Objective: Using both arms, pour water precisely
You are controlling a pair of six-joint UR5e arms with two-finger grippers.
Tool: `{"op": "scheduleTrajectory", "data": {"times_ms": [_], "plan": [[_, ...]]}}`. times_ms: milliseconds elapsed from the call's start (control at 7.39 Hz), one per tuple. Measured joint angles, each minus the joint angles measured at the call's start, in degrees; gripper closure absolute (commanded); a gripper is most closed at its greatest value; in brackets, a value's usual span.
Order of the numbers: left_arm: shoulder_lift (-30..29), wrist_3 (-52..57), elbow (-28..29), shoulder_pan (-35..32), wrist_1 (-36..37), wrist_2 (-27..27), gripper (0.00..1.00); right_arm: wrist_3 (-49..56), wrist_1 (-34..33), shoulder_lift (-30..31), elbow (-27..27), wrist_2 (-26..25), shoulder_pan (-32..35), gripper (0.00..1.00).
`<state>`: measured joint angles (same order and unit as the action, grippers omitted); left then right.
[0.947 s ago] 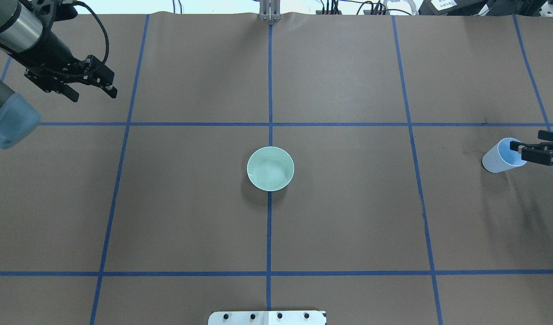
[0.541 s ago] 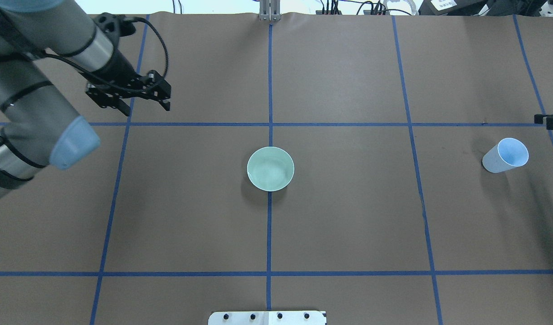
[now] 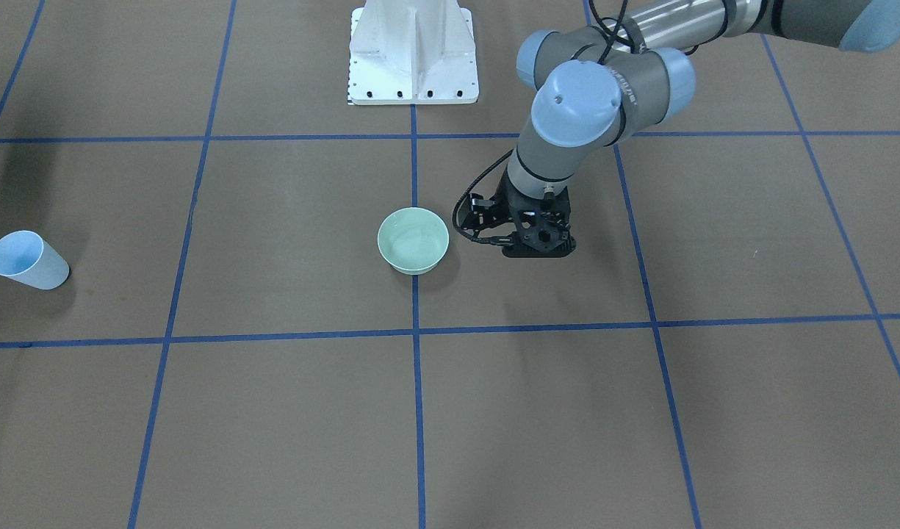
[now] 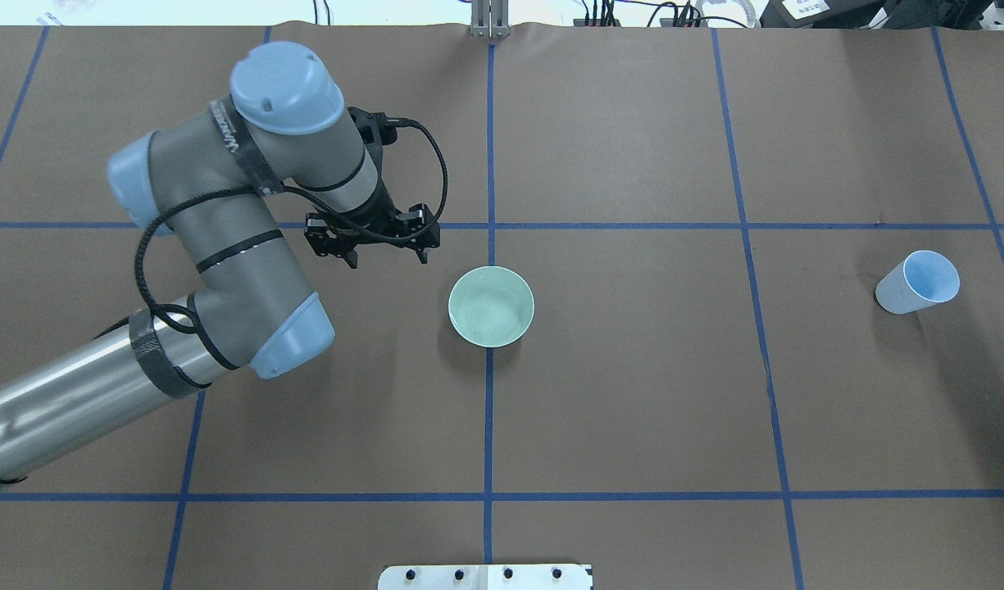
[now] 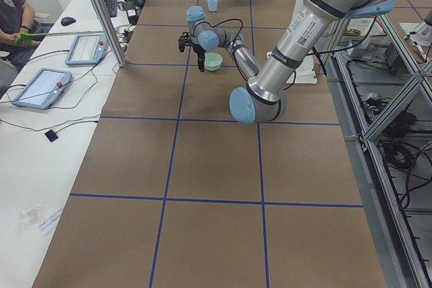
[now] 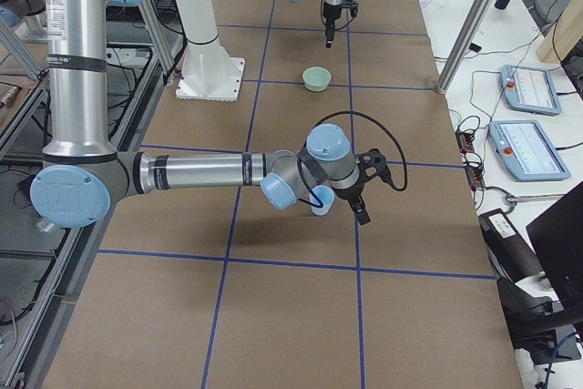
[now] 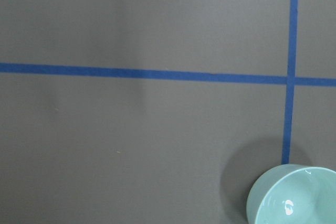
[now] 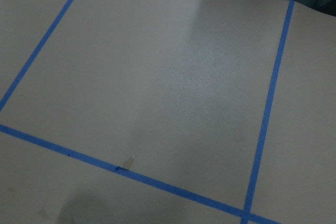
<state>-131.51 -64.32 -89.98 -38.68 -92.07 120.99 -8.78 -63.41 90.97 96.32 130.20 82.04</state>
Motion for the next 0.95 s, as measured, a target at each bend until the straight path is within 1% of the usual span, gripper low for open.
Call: {"op": "scheduleTrajectory", "data": {"times_ms": [135,271,406,541,812,947], "plan": [[-0.68,-1.15,2.33,1.32,-1.84,-0.49,0.01,5.97,-10.76,-2.26,1.27,2.06,1.54,0.01],[-1.30,-2.95,4.39,2.19,-4.01,-0.67,0.02,11.15,-19.98,-4.48,2.30,3.37,2.63,0.01],[-2.05,-4.75,6.12,2.83,-5.68,-0.73,0.05,14.23,-25.70,-5.92,3.12,3.88,3.16,0.01],[-2.77,-6.09,7.31,3.39,-6.54,-0.75,0.11,15.55,-28.16,-6.46,3.60,4.03,3.37,0.01],[-3.32,-7.55,8.11,4.70,-7.00,-0.85,0.36,16.18,-29.34,-6.65,3.81,4.07,3.45,0.01],[-3.36,-8.07,8.24,5.25,-7.05,-0.95,0.58,16.21,-29.44,-6.67,3.81,4.02,3.47,0.01]]}}
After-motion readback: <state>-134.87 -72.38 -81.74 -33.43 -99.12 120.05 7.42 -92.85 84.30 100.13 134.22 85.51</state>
